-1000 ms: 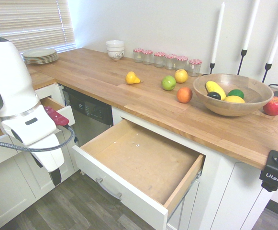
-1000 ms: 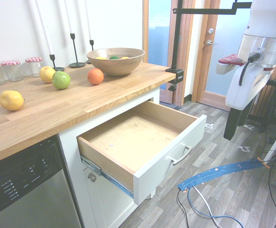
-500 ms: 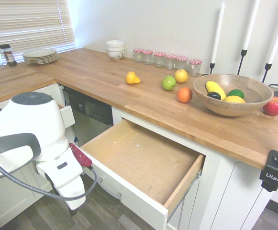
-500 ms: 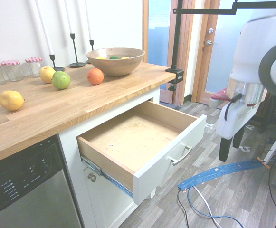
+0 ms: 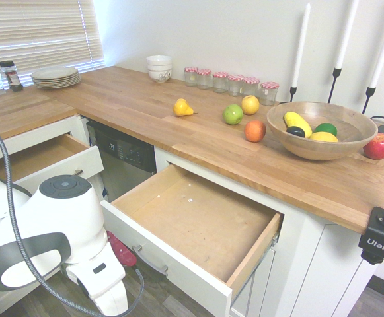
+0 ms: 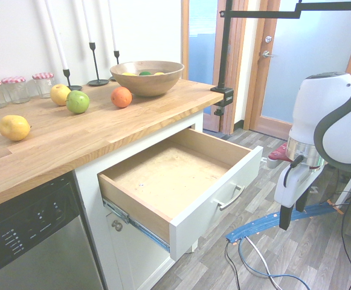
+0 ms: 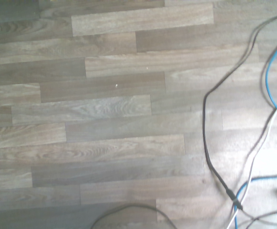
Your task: Close the drawer
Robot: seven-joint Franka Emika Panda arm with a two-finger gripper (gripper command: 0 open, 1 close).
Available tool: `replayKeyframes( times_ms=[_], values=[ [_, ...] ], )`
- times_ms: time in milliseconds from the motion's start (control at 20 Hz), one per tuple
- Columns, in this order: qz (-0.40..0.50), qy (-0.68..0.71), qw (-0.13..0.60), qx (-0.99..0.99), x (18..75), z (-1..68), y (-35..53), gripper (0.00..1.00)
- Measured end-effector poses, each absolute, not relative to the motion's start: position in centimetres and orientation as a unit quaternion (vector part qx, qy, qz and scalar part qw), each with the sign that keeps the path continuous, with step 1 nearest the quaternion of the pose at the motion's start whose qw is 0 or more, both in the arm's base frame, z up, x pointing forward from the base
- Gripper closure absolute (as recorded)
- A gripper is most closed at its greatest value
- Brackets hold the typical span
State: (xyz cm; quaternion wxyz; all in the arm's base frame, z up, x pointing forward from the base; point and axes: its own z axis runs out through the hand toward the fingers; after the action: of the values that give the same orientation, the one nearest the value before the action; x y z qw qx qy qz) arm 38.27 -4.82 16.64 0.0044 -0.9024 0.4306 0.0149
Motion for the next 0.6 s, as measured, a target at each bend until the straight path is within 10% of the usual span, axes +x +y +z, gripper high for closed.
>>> replayKeyframes(
  times_ms=[450,500,600],
  values=[
    [-0.009,0.411,0.007,-0.911,42.9,14.1,-5.3,0.0],
    [-0.011,0.411,0.007,-0.912,43.3,13.9,-5.3,1.0],
    [-0.012,0.41,0.007,-0.912,44.0,13.6,-5.2,1.0]
  ],
)
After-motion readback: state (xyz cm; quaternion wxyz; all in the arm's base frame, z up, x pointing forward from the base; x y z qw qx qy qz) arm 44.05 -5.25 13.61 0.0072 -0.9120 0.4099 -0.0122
